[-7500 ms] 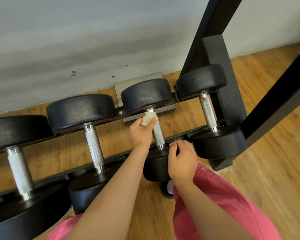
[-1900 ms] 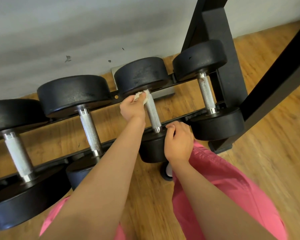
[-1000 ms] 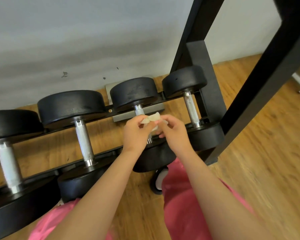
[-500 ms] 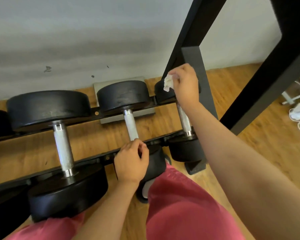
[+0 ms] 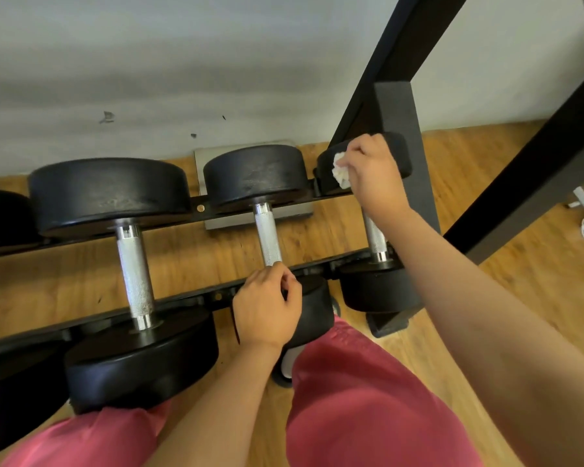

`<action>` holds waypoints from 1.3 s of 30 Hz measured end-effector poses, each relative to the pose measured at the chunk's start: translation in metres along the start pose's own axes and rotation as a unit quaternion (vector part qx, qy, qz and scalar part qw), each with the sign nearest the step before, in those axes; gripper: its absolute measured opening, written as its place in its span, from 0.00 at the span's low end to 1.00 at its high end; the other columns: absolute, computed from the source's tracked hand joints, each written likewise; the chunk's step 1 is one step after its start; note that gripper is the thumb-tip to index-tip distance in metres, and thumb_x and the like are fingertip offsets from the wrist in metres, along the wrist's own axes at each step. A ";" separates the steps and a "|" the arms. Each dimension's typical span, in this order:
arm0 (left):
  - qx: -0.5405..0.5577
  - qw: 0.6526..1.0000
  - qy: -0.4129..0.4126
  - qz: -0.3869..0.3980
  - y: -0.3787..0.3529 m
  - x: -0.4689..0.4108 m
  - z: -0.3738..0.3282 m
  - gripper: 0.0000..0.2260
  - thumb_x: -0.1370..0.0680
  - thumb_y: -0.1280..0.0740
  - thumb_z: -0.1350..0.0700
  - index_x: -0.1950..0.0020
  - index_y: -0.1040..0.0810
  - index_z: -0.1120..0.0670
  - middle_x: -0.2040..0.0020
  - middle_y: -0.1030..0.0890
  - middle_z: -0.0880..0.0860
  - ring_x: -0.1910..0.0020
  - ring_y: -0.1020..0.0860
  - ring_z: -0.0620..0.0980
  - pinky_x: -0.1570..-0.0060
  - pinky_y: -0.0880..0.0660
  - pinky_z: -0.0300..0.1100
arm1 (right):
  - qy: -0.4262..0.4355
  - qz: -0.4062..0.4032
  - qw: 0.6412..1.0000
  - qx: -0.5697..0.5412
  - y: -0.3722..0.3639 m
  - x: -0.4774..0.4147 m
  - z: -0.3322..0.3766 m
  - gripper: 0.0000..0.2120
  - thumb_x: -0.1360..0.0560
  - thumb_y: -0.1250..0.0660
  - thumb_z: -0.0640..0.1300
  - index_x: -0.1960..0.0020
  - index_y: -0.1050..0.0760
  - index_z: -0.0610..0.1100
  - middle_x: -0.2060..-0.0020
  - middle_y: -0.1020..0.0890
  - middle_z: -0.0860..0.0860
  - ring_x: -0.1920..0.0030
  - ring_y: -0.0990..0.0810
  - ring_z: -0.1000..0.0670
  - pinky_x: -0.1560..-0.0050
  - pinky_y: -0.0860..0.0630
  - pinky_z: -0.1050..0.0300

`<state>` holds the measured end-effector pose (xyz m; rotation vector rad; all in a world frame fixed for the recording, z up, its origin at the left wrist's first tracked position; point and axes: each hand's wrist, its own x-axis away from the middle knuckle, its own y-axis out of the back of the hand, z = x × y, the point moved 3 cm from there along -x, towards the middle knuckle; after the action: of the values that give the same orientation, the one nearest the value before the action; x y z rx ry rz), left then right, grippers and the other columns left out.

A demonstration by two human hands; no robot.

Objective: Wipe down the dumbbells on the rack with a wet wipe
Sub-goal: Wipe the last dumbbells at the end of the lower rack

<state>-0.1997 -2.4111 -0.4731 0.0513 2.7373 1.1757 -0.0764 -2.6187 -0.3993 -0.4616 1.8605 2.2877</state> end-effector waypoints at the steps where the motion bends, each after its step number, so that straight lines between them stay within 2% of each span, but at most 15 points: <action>1: 0.000 1.000 0.004 0.003 0.000 0.000 0.000 0.10 0.24 0.42 0.51 0.62 0.25 0.50 0.68 0.24 0.46 0.68 0.25 0.47 0.73 0.34 0.39 | 0.010 0.002 1.000 -0.016 0.004 0.006 -0.006 0.07 0.28 0.33 0.29 0.53 0.18 0.35 0.50 0.21 0.39 0.47 0.24 0.39 0.48 0.27 0.56; 4: -0.002 1.000 0.014 0.009 -0.001 0.000 0.001 0.08 0.25 0.40 0.53 0.62 0.25 0.50 0.68 0.23 0.46 0.68 0.26 0.46 0.73 0.37 0.38 | -0.114 -0.046 0.988 -0.088 0.035 0.027 -0.031 0.07 0.25 0.34 0.32 0.54 0.18 0.38 0.50 0.22 0.44 0.48 0.24 0.47 0.47 0.31 0.67; 7: 0.002 1.000 0.015 0.014 -0.001 0.001 0.001 0.08 0.24 0.40 0.54 0.61 0.25 0.51 0.68 0.24 0.46 0.69 0.26 0.47 0.73 0.35 0.38 | -0.225 -0.073 0.964 -0.122 0.059 0.063 -0.048 0.09 0.25 0.35 0.31 0.51 0.18 0.40 0.51 0.24 0.50 0.51 0.26 0.54 0.53 0.36 0.79; 10: 0.003 1.000 0.012 0.015 -0.001 0.000 0.000 0.08 0.24 0.40 0.52 0.61 0.25 0.51 0.68 0.24 0.46 0.69 0.26 0.48 0.73 0.32 0.40 | -0.262 -0.080 0.953 -0.131 0.068 0.100 -0.052 0.11 0.25 0.36 0.30 0.51 0.18 0.41 0.51 0.23 0.49 0.52 0.27 0.57 0.53 0.35 0.79; 14: -0.010 0.999 0.024 0.034 0.000 0.000 -0.001 0.06 0.22 0.36 0.56 0.59 0.24 0.52 0.65 0.22 0.49 0.67 0.24 0.51 0.72 0.27 0.44 | -0.309 -0.068 0.934 -0.166 0.066 0.136 -0.049 0.12 0.26 0.36 0.30 0.53 0.18 0.43 0.54 0.24 0.50 0.61 0.27 0.62 0.59 0.35 0.77; 18: -0.061 0.996 0.029 0.062 0.000 -0.002 -0.010 0.08 0.20 0.39 0.56 0.56 0.22 0.54 0.61 0.21 0.53 0.61 0.22 0.55 0.69 0.25 0.47 | -0.345 -0.022 0.917 -0.199 0.054 0.156 -0.052 0.13 0.24 0.36 0.32 0.55 0.20 0.49 0.52 0.23 0.50 0.56 0.25 0.59 0.59 0.33 0.76; 21: -0.074 0.994 0.000 0.083 -0.003 -0.004 -0.028 0.08 0.21 0.36 0.51 0.57 0.22 0.51 0.60 0.21 0.49 0.58 0.23 0.51 0.64 0.26 0.45 | -0.371 -0.009 0.904 -0.210 0.043 0.157 -0.060 0.11 0.24 0.34 0.35 0.53 0.20 0.49 0.49 0.22 0.51 0.51 0.24 0.55 0.55 0.32 0.72; 23: -0.064 0.991 -0.042 0.107 -0.012 -0.004 -0.049 0.07 0.22 0.34 0.48 0.55 0.22 0.50 0.57 0.21 0.46 0.54 0.23 0.49 0.58 0.25 0.46 | -0.387 -0.016 0.900 -0.202 0.039 0.154 -0.069 0.08 0.24 0.33 0.36 0.52 0.21 0.48 0.49 0.22 0.50 0.52 0.25 0.54 0.56 0.34 0.72; 25: -0.023 0.987 -0.072 0.139 -0.026 -0.005 -0.069 0.07 0.22 0.35 0.48 0.51 0.22 0.51 0.53 0.21 0.47 0.49 0.23 0.49 0.52 0.25 0.48 | -0.391 -0.027 0.902 -0.183 0.037 0.147 -0.075 0.07 0.25 0.33 0.36 0.53 0.23 0.47 0.51 0.23 0.50 0.56 0.27 0.55 0.61 0.35 0.73; 27: -0.007 0.981 -0.093 0.170 -0.038 -0.006 -0.084 0.09 0.21 0.36 0.47 0.47 0.23 0.51 0.48 0.21 0.48 0.46 0.23 0.49 0.48 0.25 0.48 | -0.364 -0.021 0.921 -0.136 0.035 0.137 -0.076 0.06 0.25 0.35 0.36 0.53 0.26 0.47 0.53 0.24 0.50 0.55 0.27 0.53 0.60 0.35 0.66; 29: -0.054 0.973 -0.108 0.198 -0.047 -0.009 -0.088 0.14 0.21 0.37 0.43 0.41 0.24 0.50 0.44 0.22 0.48 0.43 0.24 0.49 0.44 0.26 0.48 | -0.322 0.014 0.942 -0.091 0.029 0.127 -0.075 0.06 0.26 0.35 0.35 0.54 0.27 0.46 0.56 0.25 0.51 0.54 0.27 0.51 0.58 0.34 0.59; 31: -0.118 0.962 -0.114 0.218 -0.048 -0.013 -0.084 0.17 0.20 0.40 0.41 0.38 0.26 0.50 0.41 0.22 0.48 0.41 0.24 0.50 0.43 0.28 0.47 | -0.312 0.077 0.942 -0.099 0.021 0.121 -0.076 0.06 0.26 0.34 0.36 0.53 0.27 0.45 0.56 0.24 0.50 0.55 0.26 0.49 0.61 0.33 0.58; 35: -0.202 0.954 -0.136 0.174 -0.022 -0.020 -0.064 0.15 0.19 0.42 0.43 0.42 0.24 0.51 0.46 0.19 0.51 0.46 0.22 0.52 0.49 0.29 0.46 | -0.300 0.179 0.912 -0.213 0.016 0.121 -0.073 0.06 0.26 0.28 0.41 0.52 0.24 0.46 0.57 0.23 0.51 0.56 0.24 0.52 0.64 0.32 0.68; 37: -0.203 0.961 -0.116 0.146 -0.007 -0.017 -0.043 0.14 0.19 0.41 0.45 0.46 0.22 0.52 0.51 0.19 0.52 0.51 0.21 0.54 0.55 0.28 0.45 | -0.264 0.165 0.919 -0.243 0.024 0.126 -0.063 0.04 0.26 0.28 0.41 0.55 0.22 0.48 0.54 0.21 0.51 0.53 0.23 0.53 0.58 0.31 0.71; 39: -0.156 0.974 -0.100 0.128 0.000 -0.009 -0.024 0.14 0.19 0.42 0.46 0.52 0.22 0.52 0.56 0.20 0.51 0.55 0.21 0.53 0.61 0.28 0.44 | -0.219 0.158 0.924 -0.270 0.029 0.139 -0.050 0.06 0.28 0.26 0.39 0.57 0.20 0.49 0.50 0.20 0.53 0.48 0.23 0.55 0.49 0.29 0.68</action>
<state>-0.1949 -2.4295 -0.4554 0.4677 2.3936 1.5605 -0.2089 -2.6835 -0.4274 0.3120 1.1455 2.8093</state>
